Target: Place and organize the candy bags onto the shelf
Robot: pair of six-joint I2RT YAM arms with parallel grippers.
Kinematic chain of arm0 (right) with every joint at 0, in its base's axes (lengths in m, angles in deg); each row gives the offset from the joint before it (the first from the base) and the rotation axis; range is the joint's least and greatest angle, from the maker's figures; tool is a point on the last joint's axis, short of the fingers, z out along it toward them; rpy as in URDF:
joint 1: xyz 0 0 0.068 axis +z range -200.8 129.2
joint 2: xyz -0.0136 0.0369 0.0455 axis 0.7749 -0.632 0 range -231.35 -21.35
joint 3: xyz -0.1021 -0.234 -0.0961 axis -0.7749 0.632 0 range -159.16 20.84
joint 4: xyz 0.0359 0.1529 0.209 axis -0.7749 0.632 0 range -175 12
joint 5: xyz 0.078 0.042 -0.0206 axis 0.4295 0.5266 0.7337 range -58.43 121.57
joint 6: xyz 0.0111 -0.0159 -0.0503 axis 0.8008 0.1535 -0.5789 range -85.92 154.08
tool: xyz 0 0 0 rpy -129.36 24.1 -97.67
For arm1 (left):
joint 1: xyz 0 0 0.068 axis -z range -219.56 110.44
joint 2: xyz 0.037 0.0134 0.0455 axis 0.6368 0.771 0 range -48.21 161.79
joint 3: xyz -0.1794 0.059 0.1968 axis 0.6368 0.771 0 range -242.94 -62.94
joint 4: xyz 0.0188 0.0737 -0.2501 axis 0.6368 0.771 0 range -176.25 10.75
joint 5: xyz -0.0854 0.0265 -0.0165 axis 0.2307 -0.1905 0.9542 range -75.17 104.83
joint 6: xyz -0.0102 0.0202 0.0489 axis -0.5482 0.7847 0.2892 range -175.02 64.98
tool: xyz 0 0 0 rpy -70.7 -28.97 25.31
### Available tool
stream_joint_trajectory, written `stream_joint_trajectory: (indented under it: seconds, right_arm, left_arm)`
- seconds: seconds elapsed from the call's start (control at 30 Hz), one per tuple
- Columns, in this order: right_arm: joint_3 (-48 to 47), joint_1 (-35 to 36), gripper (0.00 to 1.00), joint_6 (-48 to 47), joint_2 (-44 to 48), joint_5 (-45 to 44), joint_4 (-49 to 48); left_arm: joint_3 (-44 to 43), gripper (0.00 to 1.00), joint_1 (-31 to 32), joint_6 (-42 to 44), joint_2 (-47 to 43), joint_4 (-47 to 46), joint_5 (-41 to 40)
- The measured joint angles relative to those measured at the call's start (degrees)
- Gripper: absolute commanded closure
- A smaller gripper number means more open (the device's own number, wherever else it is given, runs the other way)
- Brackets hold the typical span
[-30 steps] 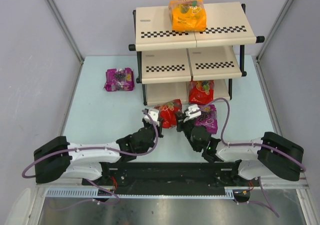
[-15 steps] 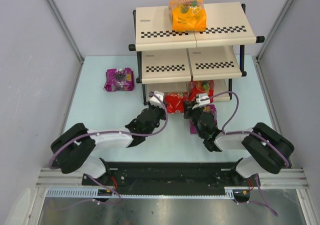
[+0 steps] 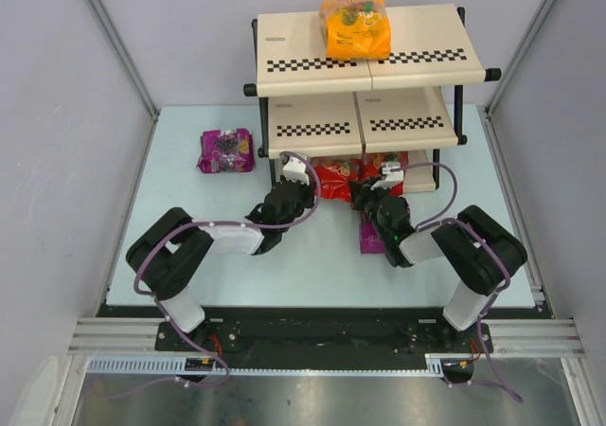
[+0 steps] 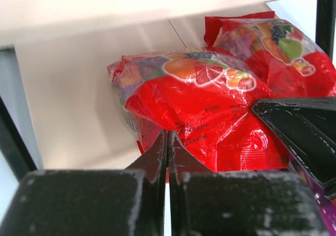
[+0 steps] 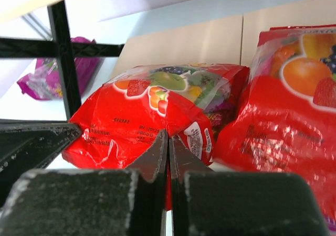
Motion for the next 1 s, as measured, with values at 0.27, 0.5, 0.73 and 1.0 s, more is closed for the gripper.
stream_joint_trajectory:
  seconds: [0.27, 0.5, 0.73, 1.0]
  right_arm:
    - [-4.44, -2.86, 0.94, 1.64, -3.43, 2.34, 1.70]
    - [-5.27, -4.17, 0.53, 2.40, -3.37, 4.50, 4.28]
    - [0.90, -3.30, 0.42, 2.05, 10.38, 3.63, 8.09]
    - [11.10, -0.50, 0.41, 4.20, 42.38, -5.05, 24.52]
  left_arm:
    - [-3.85, 1.00, -1.55, -0.63, 3.76, 0.61, 0.96]
    - [-3.58, 0.55, -1.66, -1.44, 4.13, 1.01, 2.10]
    - [5.77, 0.41, -1.18, -2.08, -8.31, 1.36, -0.20]
    - [9.62, 0.39, 6.21, -3.56, -20.35, 2.27, -4.57]
